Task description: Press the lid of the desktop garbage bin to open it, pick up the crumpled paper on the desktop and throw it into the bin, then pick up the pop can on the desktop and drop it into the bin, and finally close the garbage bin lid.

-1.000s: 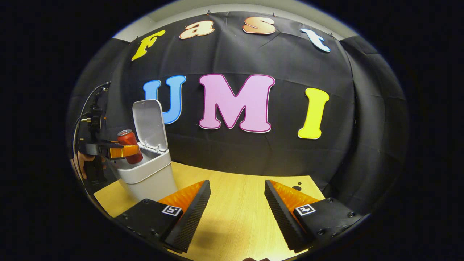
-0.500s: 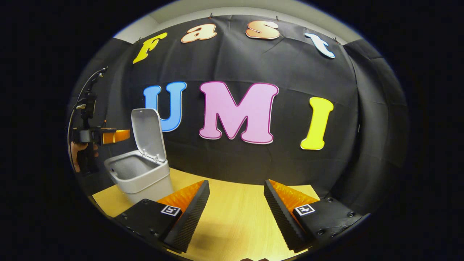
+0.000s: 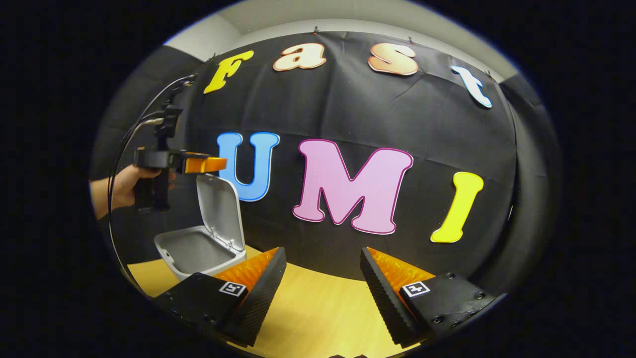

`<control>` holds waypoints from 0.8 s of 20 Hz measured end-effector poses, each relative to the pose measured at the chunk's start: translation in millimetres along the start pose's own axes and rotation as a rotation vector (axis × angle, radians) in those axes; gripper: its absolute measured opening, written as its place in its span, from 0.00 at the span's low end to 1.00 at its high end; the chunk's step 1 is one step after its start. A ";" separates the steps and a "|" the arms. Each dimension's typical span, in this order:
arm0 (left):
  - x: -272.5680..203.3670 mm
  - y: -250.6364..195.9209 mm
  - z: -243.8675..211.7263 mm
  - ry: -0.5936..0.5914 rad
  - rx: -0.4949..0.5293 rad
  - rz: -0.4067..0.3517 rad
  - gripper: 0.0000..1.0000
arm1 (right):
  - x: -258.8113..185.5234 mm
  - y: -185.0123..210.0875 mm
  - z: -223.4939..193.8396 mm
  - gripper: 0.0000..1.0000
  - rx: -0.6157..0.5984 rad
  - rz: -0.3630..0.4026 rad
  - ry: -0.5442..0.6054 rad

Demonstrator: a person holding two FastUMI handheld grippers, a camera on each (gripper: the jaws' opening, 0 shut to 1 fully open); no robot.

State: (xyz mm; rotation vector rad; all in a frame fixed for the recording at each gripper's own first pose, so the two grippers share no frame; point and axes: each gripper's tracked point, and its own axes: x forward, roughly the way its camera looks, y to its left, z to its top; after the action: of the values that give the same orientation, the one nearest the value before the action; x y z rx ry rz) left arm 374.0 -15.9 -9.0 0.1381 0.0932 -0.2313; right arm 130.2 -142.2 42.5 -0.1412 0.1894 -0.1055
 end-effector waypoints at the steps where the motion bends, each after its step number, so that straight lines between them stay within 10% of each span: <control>1: 8.8 -0.1 -4.9 0.030 -0.013 -0.008 0.93 | -3.0 0.9 0.2 0.97 -0.009 0.007 0.005; 16: -138.4 -14.9 -113.1 0.202 -0.051 0.048 0.96 | -6.6 -5.5 -11.0 0.97 0.049 -0.042 0.099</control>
State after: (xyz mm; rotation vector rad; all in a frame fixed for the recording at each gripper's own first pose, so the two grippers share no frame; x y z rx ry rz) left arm 227.8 17.1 -107.5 0.1127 0.2962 -0.1660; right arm 121.1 -148.3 33.8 -0.0908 0.2821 -0.1591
